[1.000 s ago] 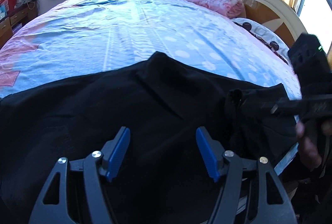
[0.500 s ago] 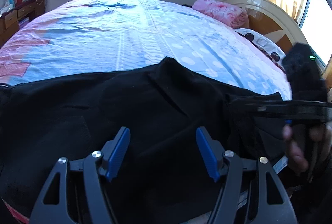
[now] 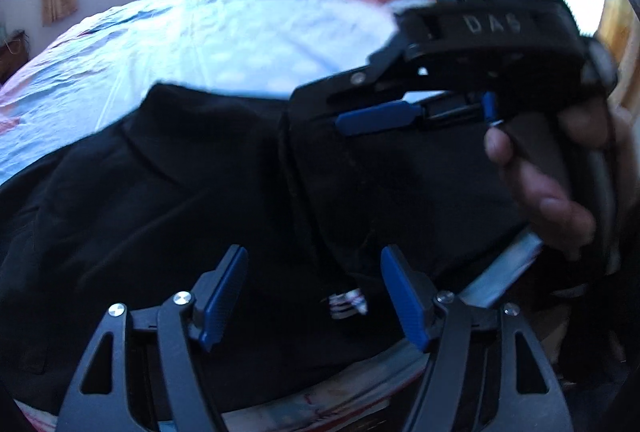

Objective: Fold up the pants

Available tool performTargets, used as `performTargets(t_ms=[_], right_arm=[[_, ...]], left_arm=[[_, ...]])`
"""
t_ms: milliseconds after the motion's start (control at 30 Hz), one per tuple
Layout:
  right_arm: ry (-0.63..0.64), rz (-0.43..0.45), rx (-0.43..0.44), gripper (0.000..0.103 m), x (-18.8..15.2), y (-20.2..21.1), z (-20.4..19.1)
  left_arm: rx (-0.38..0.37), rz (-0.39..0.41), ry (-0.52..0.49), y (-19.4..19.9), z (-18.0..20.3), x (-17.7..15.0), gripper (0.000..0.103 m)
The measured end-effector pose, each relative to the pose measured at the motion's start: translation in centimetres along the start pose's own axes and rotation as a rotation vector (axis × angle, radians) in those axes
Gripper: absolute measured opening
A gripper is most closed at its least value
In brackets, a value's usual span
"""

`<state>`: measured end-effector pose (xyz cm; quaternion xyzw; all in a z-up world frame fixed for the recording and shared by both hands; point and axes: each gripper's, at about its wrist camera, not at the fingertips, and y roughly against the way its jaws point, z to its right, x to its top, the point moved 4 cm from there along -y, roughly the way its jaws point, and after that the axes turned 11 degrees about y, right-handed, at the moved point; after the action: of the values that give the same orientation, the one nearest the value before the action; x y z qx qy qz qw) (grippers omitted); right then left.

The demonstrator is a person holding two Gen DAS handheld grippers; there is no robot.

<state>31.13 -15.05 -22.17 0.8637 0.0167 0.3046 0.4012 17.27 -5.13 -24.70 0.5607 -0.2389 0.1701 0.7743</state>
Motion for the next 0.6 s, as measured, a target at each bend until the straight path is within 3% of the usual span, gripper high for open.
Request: performTargets(t_ms=[67, 233, 300, 433, 600], right_arm=[[-0.001, -0.038, -0.032, 0.059, -0.5, -1.7, 0.4], [0.013, -0.052, -0.044, 0.062, -0.1, -0.6, -0.3], [0.061, -0.013, -0.052, 0.062, 0.9, 1.2, -1.3], [0.113, 0.027, -0.006, 0.062, 3.7, 1.4, -3.2], [0.059, -0.035, 0.050, 0.062, 7.6, -4.6, -3.5]], left_arm=[[0.010, -0.011, 0.000, -0.7, -0.2, -0.2, 0.073], [-0.031, -0.001, 0.037, 0.4, -0.7, 0.2, 0.073], [-0.049, 0.056, 0.053, 2.3, -1.7, 0.5, 0.073], [0.053, 0.111, 0.114, 3.8, -5.8, 0.9, 0.076], [0.115, 0.121, 0.230, 4.1, -10.8, 1.0, 0.076]])
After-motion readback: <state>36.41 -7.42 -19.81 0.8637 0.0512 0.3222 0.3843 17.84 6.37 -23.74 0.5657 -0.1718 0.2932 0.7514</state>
